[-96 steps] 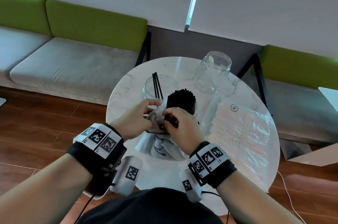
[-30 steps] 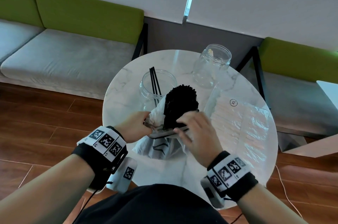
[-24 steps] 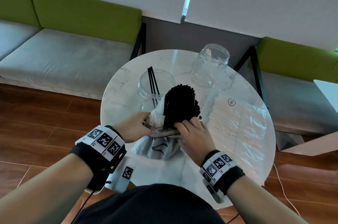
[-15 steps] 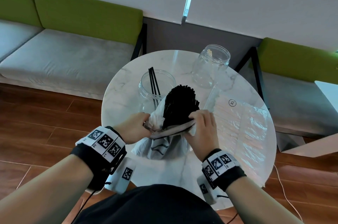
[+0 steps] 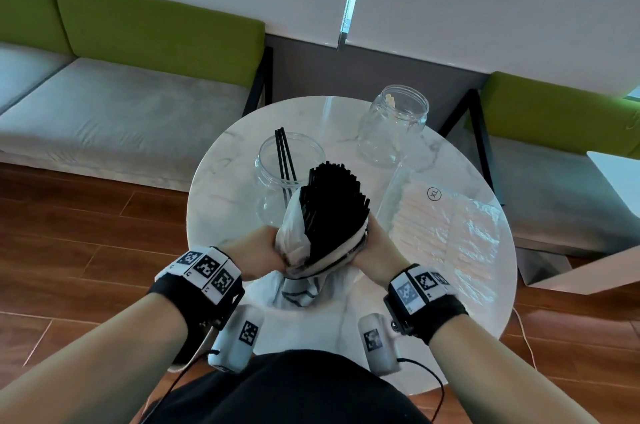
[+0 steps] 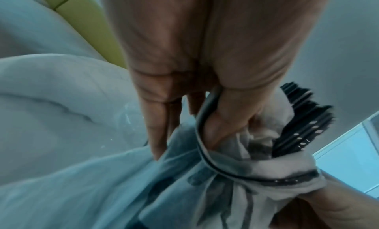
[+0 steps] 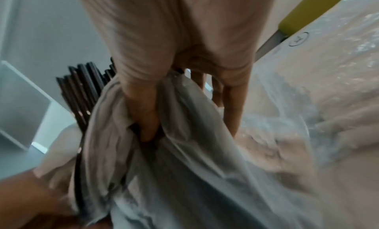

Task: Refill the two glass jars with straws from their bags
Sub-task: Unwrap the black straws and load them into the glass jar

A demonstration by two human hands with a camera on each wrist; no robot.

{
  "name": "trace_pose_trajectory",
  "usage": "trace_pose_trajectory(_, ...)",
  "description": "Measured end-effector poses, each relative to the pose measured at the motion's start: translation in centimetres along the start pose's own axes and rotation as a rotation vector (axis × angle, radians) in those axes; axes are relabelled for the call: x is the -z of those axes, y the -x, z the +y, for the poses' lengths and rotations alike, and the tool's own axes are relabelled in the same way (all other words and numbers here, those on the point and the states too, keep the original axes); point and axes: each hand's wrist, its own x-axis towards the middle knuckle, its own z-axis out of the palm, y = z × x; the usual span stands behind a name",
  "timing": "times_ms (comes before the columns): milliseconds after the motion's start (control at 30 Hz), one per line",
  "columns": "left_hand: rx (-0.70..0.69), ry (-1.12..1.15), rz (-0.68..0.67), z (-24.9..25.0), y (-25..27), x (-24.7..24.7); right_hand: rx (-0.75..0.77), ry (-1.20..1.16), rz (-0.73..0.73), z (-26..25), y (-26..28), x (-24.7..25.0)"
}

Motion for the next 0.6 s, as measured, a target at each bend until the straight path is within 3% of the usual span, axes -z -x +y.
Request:
trace_pose_trajectory(133,-0.061,0.362,0.139,0.7,-0.1,-0.5,0.126,-0.154,0.073,-1.3,1.7,0.8)
trace_pose_trajectory(200,-0.079,0.42,0.163,0.7,-0.4,-0.4,0.165,-0.198,0.076,-1.3,2.2,1.2)
trace_pose_trajectory(300,-0.06,0.332,0.132,0.0,-0.4,-0.3,0.113,-0.165,0.097,0.5,2.2,1.0)
trace_pose_trajectory(400,-0.088,0.3,0.22,-0.3,0.2,-0.2,0.061,-0.134,0.126,1.6,2.3,0.9)
trace_pose_trajectory(500,-0.252,0.022,0.255,0.7,1.2,-0.1,0.03,-0.119,0.154,2.1,2.3,0.9)
trace_pose_trajectory(600,-0.255,-0.213,0.252,1.3,0.9,-0.7,0.03,-0.057,0.148,2.3,2.4,0.7)
